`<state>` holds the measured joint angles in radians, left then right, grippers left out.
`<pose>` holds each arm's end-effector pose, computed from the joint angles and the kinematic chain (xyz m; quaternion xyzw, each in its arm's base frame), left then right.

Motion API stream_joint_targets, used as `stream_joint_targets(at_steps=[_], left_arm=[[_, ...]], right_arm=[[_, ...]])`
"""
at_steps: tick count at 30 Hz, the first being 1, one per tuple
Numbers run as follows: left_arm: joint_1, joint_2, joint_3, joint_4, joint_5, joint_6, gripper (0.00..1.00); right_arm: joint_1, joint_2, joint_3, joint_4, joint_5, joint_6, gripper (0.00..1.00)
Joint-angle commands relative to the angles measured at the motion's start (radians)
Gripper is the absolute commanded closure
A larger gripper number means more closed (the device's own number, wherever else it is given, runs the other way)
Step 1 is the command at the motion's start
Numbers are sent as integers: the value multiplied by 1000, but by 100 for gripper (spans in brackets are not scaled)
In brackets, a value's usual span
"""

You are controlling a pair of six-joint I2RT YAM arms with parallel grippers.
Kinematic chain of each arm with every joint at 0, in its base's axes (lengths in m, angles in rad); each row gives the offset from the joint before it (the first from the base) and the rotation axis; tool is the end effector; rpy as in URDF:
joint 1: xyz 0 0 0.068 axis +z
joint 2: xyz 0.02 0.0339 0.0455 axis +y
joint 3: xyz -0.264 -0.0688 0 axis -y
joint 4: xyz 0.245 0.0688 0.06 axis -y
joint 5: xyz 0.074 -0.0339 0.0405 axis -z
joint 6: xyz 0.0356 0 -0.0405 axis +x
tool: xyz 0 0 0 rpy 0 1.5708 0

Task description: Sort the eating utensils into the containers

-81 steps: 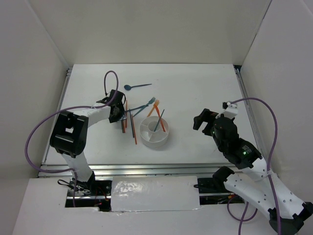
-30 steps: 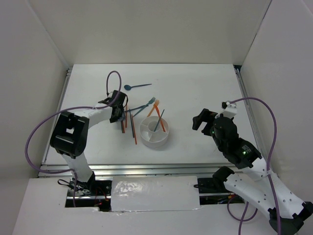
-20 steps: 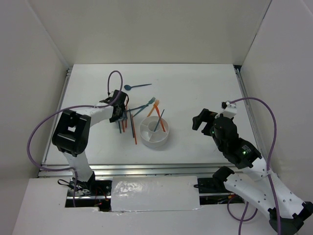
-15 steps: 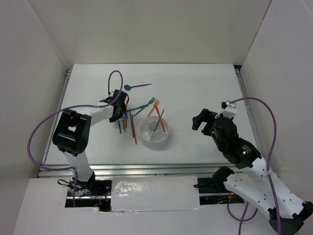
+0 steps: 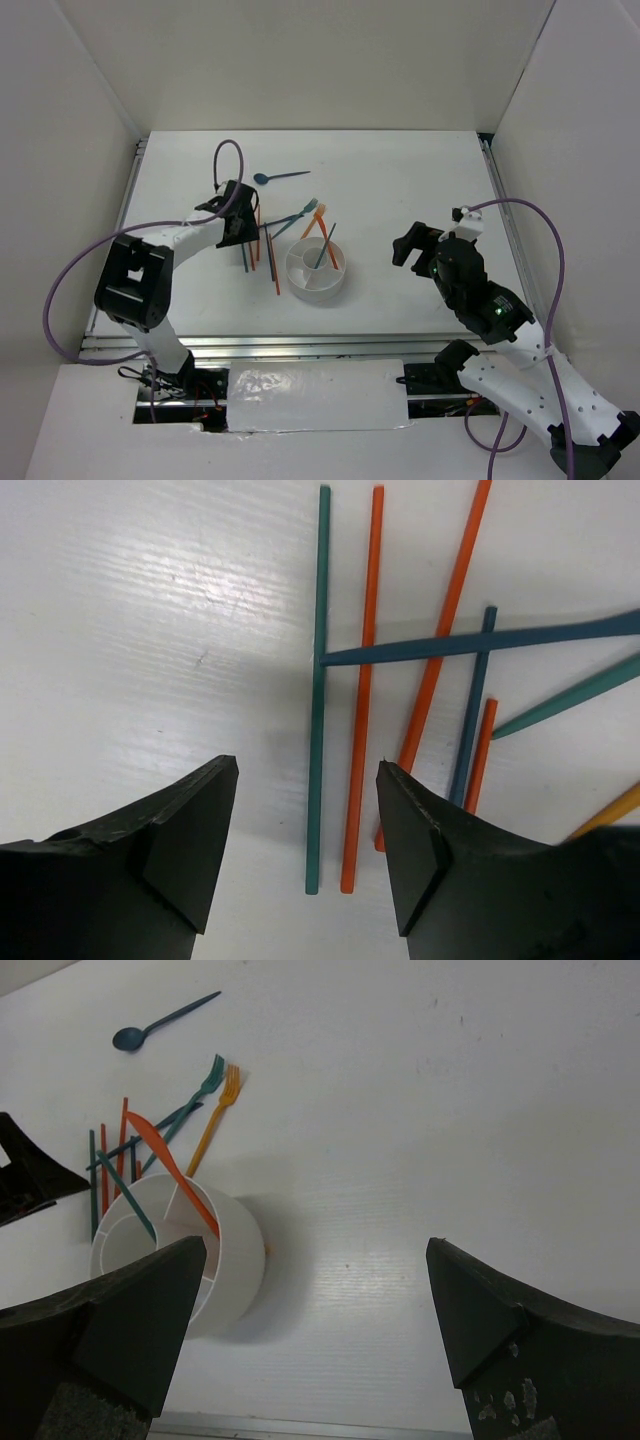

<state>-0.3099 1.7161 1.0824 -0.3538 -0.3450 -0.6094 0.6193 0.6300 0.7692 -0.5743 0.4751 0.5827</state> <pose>0.3374 -0.0954 0.1883 -0.1896 0.9256 0.0217 0.3268 0.1208 0.0661 0.3179 0.1115 0.8216 0.1320 0.5433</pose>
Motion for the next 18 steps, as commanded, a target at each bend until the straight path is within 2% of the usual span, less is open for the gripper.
stream_joint_targets(at_steps=[1, 18], left_arm=[[26, -47, 2, 3, -6, -1, 29], [48, 100, -2, 12, 23, -32, 41]], right_arm=[[7, -3, 24, 44, -1, -4, 0], [8, -7, 15, 34, 8, 2, 0]])
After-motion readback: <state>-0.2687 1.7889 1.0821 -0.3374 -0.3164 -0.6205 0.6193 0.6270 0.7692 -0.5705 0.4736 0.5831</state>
